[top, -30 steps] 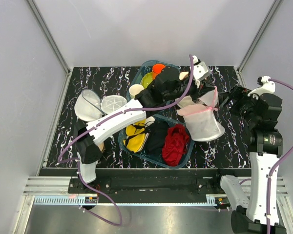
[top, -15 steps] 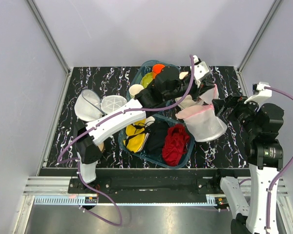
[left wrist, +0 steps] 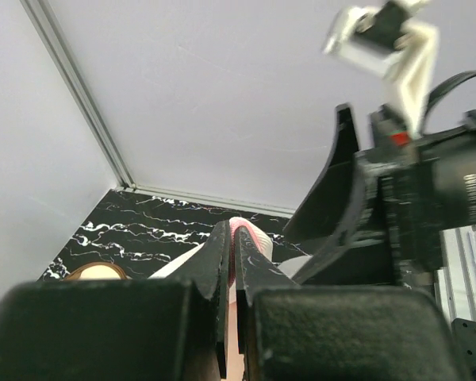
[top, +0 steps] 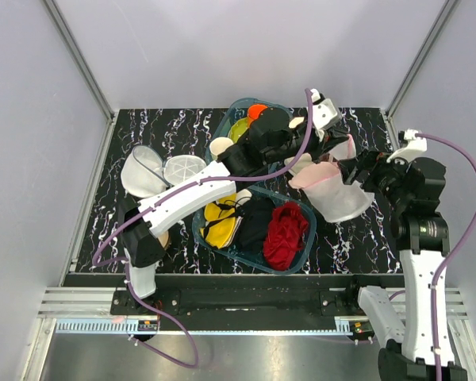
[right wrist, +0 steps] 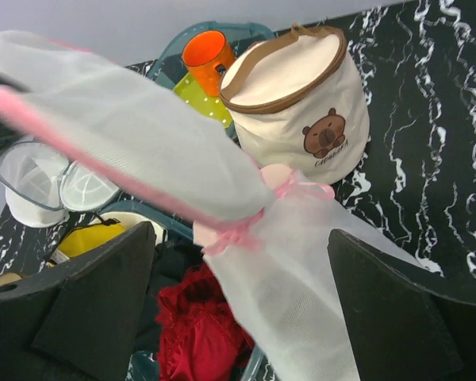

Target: Unzip the laundry bag and remove the bra

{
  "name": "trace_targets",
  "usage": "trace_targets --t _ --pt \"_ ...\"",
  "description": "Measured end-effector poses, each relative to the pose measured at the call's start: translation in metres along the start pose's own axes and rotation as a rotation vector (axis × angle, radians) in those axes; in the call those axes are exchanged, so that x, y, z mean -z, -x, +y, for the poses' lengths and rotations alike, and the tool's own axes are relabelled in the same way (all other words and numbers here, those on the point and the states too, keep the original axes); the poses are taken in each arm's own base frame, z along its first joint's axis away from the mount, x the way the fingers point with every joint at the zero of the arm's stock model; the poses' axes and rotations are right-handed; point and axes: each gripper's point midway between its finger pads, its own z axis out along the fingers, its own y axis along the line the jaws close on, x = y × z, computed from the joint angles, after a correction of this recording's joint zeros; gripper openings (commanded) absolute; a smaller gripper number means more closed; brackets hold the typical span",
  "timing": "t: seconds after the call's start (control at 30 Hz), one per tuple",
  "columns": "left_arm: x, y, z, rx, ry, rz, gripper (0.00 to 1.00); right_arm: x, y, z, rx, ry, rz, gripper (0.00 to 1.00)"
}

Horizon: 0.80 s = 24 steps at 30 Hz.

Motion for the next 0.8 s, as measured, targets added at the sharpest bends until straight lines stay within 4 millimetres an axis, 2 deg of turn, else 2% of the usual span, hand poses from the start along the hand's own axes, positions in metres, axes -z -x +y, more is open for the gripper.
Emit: trace_targets --t 0.1,0.17,0.2,0.23,0.27,0.33,0.37,0.43,0.47,0.57,0.6,0.67,0.73,0.8 --pt "0.002 0.004 0.0 0.002 0.001 -0.009 0.0 -0.015 -0.008 -0.005 -0.04 0.001 0.031 0.95" --pt "0.004 0.007 -0.001 0.003 0.001 -0.018 0.0 -0.026 -0.013 -0.008 -0.076 -0.001 0.048 0.82" --pt "0.005 0.008 -0.001 0.004 0.002 -0.022 0.0 -0.03 -0.015 -0.01 -0.096 -0.003 0.054 0.74" --pt "0.006 0.009 -0.001 0.005 0.002 -0.026 0.0 -0.033 -0.017 -0.011 -0.113 -0.005 0.057 0.57" --pt "0.006 0.011 -0.002 0.008 0.002 -0.031 0.0 -0.034 -0.018 -0.011 -0.129 -0.004 0.055 0.44" --pt "0.006 0.01 -0.002 0.014 0.002 -0.033 0.0 -0.036 -0.016 -0.01 -0.154 -0.001 0.041 0.26" --pt "0.006 0.009 -0.002 0.019 0.002 -0.031 0.0 -0.036 -0.014 -0.008 -0.167 0.002 0.03 0.08" --pt "0.005 0.007 -0.002 0.029 0.003 -0.033 0.0 -0.036 -0.013 -0.007 -0.19 0.007 0.02 0.0" --pt "0.005 0.007 -0.002 0.034 0.003 -0.034 0.19 -0.036 -0.013 -0.006 -0.197 0.008 0.016 0.0" --pt "0.005 0.008 -0.001 0.06 0.018 -0.042 0.65 -0.038 -0.014 -0.006 -0.233 0.011 0.013 0.0" --pt "0.005 0.009 0.001 0.062 0.028 -0.043 0.87 -0.039 -0.014 -0.005 -0.241 0.014 0.013 0.0" --pt "0.006 0.009 0.007 0.082 0.055 -0.041 0.99 -0.039 -0.016 -0.005 -0.255 0.018 0.017 0.0" --pt "0.009 0.008 0.014 0.108 0.072 -0.023 0.99 -0.039 -0.018 -0.002 -0.265 0.035 0.027 0.0" --pt "0.015 0.012 0.029 0.141 0.102 -0.008 0.99 -0.039 -0.019 0.005 -0.272 0.072 0.034 0.0"
